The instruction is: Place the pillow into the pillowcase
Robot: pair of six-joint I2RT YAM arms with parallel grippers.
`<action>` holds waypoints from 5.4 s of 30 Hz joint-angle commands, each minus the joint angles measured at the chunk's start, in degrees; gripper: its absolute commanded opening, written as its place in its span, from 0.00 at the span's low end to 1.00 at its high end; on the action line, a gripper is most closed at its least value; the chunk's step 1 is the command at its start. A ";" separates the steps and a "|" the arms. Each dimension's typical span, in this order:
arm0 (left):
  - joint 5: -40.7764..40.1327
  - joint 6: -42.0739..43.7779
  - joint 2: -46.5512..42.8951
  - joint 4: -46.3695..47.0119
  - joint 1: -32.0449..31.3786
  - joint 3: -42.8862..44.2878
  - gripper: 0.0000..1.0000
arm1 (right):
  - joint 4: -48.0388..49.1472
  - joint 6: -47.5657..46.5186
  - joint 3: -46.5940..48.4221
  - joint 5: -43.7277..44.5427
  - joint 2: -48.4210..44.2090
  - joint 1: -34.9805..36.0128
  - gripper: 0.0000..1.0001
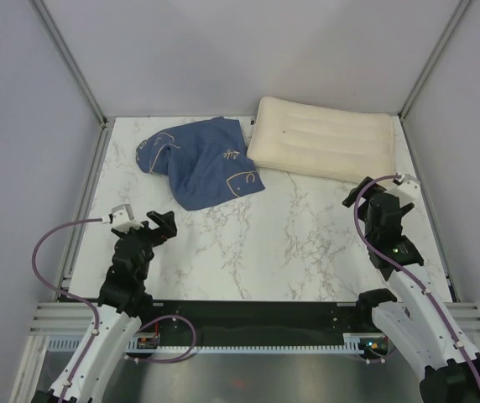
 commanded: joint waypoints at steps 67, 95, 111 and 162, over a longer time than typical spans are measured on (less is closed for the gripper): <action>1.37 5.12 97.10 -19.77 -18.62 89.37 1.00 | 7.02 27.21 -1.10 1.32 14.29 -16.30 0.00; 47.06 6.73 90.02 -33.69 -11.59 89.44 0.02 | 9.21 13.94 -1.45 -15.76 9.63 -16.30 0.04; 63.76 5.04 64.34 -32.86 -12.11 79.39 0.02 | 9.13 5.23 11.80 -35.93 11.64 -12.35 0.77; 36.79 16.38 53.26 -57.22 -9.57 84.68 0.02 | 12.12 28.44 30.01 -17.06 48.49 19.82 0.87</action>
